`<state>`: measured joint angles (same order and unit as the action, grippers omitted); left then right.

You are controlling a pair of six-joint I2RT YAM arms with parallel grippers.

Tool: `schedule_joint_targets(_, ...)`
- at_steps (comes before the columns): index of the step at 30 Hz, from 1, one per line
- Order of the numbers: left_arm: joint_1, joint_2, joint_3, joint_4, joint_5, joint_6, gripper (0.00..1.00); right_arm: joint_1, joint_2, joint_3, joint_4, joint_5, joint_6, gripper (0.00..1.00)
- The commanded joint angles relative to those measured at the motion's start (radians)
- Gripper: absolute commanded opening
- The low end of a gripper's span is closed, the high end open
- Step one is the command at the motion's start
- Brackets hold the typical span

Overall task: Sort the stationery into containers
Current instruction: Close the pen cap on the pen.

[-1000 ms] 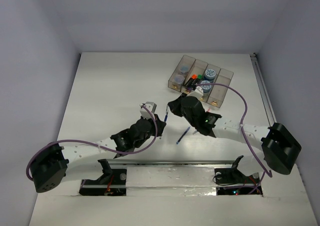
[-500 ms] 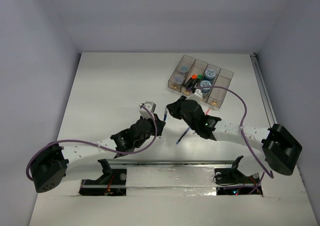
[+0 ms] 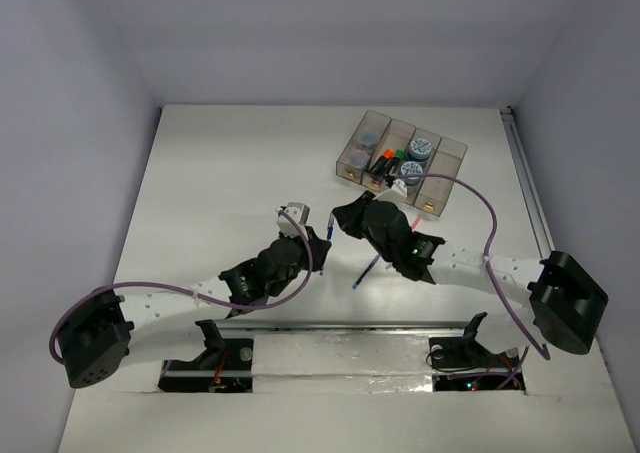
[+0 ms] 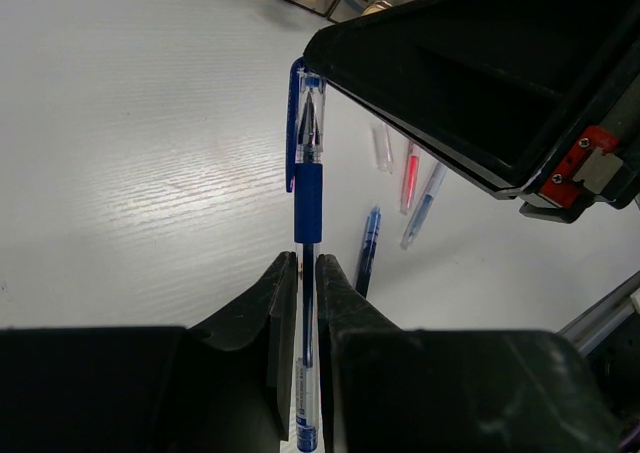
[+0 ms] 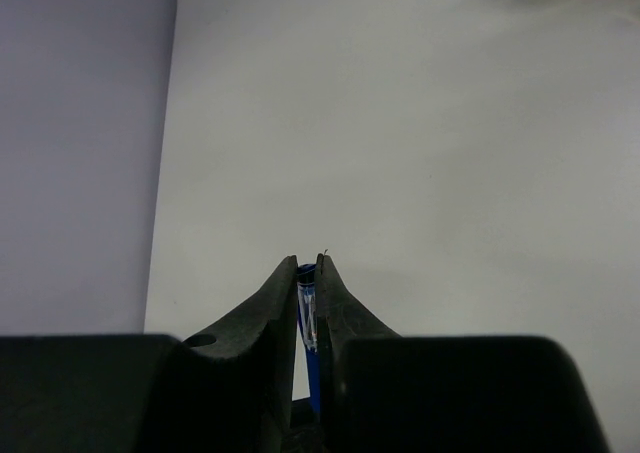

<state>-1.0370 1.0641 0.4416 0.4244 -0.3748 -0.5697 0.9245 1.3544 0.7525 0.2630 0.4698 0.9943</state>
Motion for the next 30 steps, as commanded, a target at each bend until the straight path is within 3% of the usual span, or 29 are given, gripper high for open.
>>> schedule_joint_targets(1, 0.005, -0.026, 0.017, 0.059, -0.027, 0.01, 0.0, 0.013, -0.011, 0.002, 0.053, -0.031, 0.024, 0.0)
schedule_joint_targets(30, 0.005, -0.05, 0.057, 0.036, -0.09, 0.102, 0.0, 0.013, -0.041, -0.018, -0.001, -0.172, 0.047, 0.0)
